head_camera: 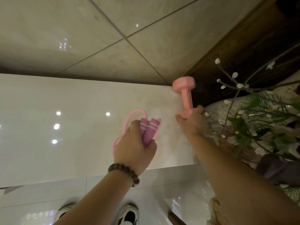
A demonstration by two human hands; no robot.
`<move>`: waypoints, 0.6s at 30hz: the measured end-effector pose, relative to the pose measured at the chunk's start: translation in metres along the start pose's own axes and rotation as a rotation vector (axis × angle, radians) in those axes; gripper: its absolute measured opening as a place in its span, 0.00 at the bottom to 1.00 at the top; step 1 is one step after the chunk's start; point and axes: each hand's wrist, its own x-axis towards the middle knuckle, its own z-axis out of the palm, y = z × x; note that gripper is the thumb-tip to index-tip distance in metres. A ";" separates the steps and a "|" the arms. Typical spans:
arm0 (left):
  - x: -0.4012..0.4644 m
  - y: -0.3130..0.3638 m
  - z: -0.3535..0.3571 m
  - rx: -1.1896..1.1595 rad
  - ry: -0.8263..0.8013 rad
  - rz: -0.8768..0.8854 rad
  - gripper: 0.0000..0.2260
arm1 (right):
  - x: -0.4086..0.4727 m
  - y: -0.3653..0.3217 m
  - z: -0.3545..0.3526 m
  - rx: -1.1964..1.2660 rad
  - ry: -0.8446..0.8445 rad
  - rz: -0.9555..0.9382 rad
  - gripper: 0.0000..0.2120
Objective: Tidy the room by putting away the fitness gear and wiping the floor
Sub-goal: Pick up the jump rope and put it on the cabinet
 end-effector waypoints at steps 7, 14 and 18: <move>0.050 0.030 0.011 -0.431 0.009 -0.091 0.14 | -0.001 -0.001 0.002 0.020 0.014 -0.019 0.44; 0.054 -0.034 0.022 0.061 0.044 -0.051 0.44 | 0.002 0.000 0.005 0.031 -0.004 -0.021 0.49; 0.045 -0.056 0.035 0.512 -0.172 0.161 0.47 | 0.001 0.001 0.002 0.017 -0.017 -0.019 0.50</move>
